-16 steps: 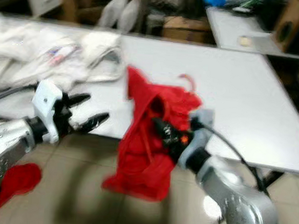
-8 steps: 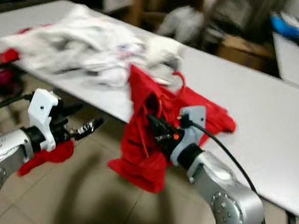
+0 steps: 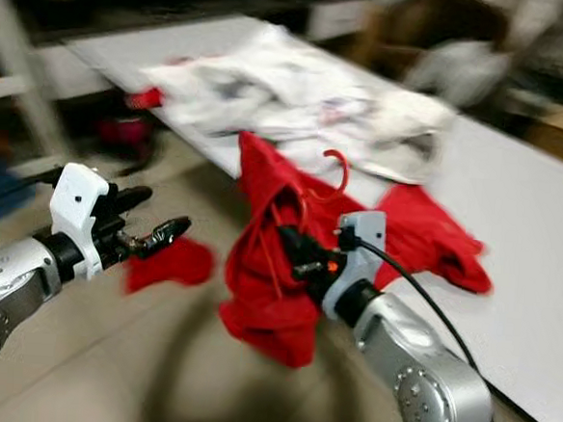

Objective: Hang hanger

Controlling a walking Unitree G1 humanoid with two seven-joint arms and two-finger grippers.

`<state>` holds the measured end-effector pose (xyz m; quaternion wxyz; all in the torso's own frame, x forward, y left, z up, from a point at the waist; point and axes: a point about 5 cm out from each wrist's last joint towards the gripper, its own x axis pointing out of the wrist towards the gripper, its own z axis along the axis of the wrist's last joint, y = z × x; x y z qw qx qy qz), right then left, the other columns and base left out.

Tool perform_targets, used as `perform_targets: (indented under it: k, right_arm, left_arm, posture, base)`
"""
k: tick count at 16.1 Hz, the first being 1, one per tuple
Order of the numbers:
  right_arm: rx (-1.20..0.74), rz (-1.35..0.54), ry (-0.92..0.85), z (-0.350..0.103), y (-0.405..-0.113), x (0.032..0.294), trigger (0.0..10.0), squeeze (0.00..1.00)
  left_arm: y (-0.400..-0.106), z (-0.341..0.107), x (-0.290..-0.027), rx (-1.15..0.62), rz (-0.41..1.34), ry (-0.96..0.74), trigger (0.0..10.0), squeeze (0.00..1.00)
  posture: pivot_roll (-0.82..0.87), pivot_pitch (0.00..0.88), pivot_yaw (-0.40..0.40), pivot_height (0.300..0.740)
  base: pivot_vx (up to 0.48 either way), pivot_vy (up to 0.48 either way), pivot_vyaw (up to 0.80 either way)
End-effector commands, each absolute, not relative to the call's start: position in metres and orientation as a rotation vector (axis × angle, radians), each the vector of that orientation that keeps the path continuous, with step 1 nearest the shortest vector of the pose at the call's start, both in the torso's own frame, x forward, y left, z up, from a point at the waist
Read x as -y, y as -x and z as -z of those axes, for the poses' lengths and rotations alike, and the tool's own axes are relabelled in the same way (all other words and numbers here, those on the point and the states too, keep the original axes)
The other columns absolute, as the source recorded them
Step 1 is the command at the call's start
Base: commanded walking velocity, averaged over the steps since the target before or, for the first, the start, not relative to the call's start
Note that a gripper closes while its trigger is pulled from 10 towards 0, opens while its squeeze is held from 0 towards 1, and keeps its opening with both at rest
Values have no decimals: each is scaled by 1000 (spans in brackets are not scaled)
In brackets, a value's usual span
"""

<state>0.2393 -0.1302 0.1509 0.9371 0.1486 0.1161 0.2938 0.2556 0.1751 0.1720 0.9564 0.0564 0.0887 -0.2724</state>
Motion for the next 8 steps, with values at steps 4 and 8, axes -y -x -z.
perform_targets:
  k: [4,8]
  right_arm:
    - [-194,-614,-310,-156,-246,126,10000,0]
    - [-197,-606,-282,-153,-247,127,10000,0]
  left_arm:
    - [-260,-171,-183,-184,487,-169,10000,0]
    - [-260,-167,-193,-190,455,-193,10000,0]
  posture:
    - [-73,0,-33,740]
    - [-89,0,-35,740]
  base:
    - [0,0,800]
    - [0,0,800]
